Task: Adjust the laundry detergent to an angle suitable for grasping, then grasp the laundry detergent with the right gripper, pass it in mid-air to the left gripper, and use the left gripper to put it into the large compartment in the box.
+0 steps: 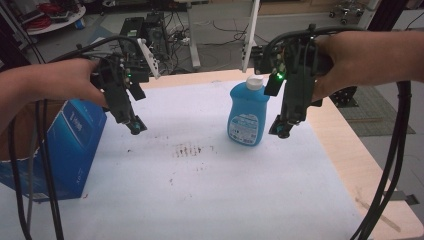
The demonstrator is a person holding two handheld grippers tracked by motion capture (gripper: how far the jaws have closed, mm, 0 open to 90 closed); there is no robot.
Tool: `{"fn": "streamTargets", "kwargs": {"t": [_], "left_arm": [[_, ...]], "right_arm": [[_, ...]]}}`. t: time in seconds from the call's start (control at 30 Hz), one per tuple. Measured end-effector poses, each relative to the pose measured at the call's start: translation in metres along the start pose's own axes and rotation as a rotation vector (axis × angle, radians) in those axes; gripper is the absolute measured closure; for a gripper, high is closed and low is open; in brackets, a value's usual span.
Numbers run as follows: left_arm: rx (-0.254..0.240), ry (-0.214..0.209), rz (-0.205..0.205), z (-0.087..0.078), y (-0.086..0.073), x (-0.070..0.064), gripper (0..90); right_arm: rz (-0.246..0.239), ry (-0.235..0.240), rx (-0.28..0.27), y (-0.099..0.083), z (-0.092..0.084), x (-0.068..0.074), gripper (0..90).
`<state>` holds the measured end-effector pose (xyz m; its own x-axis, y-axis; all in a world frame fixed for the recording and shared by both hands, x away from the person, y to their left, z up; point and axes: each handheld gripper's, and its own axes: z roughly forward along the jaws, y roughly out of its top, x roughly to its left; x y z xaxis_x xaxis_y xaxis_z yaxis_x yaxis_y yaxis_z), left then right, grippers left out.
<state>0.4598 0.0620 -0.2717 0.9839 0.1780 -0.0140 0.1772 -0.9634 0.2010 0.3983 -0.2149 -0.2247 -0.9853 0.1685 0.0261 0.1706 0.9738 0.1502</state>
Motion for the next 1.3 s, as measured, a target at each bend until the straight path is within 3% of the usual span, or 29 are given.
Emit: {"fn": "streamTargets", "kwargs": {"t": [0.4,1.17,1.2,1.3], "left_arm": [[-0.006,0.012,-0.016,-0.003,0.001,-0.001,1.6],[-0.001,0.014,-0.003,0.000,0.007,-0.006,1.6],[0.000,0.014,-0.002,0.000,0.007,-0.006,1.6],[-0.001,0.012,0.002,0.001,0.007,-0.005,1.6]], "right_arm": [[0.008,-0.010,-0.013,-0.010,-0.004,0.000,2.0],[0.014,-0.029,-0.033,-0.023,-0.003,0.002,1.9],[0.046,-0.039,-0.046,-0.024,-0.004,0.001,1.9],[0.065,-0.046,-0.067,-0.028,-0.003,-0.002,1.9]]}}
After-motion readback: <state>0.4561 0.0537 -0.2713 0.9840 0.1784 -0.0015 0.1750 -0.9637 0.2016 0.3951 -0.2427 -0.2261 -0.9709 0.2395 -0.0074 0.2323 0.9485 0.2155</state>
